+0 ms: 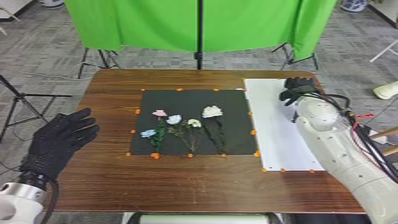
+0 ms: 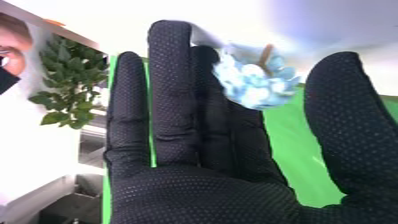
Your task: Arrange flowers
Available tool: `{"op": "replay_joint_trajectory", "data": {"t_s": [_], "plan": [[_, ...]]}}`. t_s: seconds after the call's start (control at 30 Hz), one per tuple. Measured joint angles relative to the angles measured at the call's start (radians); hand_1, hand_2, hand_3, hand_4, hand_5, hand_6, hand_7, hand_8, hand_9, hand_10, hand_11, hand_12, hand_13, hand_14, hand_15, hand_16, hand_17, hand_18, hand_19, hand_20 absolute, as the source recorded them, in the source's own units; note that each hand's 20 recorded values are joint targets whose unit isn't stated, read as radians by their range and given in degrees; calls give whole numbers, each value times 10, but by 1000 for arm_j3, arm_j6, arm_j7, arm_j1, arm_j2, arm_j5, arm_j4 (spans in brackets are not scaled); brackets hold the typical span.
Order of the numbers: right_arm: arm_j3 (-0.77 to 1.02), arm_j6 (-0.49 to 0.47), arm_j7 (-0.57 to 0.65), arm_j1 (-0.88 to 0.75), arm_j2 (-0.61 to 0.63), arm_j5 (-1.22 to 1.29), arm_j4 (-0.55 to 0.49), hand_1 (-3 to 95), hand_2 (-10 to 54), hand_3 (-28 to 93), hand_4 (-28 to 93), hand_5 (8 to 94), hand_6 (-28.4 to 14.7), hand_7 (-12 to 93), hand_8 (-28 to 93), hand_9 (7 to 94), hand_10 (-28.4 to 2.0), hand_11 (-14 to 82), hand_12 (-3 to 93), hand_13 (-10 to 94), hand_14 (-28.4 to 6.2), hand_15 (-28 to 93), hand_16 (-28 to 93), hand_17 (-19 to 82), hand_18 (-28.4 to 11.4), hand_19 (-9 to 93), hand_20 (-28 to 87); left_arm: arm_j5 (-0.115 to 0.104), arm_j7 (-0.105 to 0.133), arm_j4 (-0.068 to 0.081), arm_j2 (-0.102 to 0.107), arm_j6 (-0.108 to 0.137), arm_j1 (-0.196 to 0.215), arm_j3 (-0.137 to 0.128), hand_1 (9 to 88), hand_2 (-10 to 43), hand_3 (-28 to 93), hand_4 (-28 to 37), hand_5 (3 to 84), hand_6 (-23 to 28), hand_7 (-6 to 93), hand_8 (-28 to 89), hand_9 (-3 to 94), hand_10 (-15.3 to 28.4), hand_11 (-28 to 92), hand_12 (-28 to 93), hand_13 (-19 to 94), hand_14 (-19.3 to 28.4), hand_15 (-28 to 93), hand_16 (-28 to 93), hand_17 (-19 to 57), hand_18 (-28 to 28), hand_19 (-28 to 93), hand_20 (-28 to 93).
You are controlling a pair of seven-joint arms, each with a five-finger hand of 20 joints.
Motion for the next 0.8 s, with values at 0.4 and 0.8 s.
{"op": "replay_joint_trajectory", "data": {"t_s": [0.4,0.8], "plan": [[16,-9,-110,-69,31,-15,-149,497,-95,883,-283,737,11,446,-144,906,-31,149,449,860,2,457,331,347,-148,772,322,0,2,-1,-7,1,2,0,219,15,700,-283,361,46,246,-129,295,134,332,142,223,152,500,-46,-86,211,498,67],[53,47,-353,-279,60,-37,-493,491,-95,885,-283,731,13,461,-147,900,-32,157,458,844,-2,479,342,333,-147,774,333,0,2,0,-9,-4,-1,6,216,13,702,-283,362,46,244,-129,294,133,333,142,222,152,501,-46,-86,211,498,67]]}}
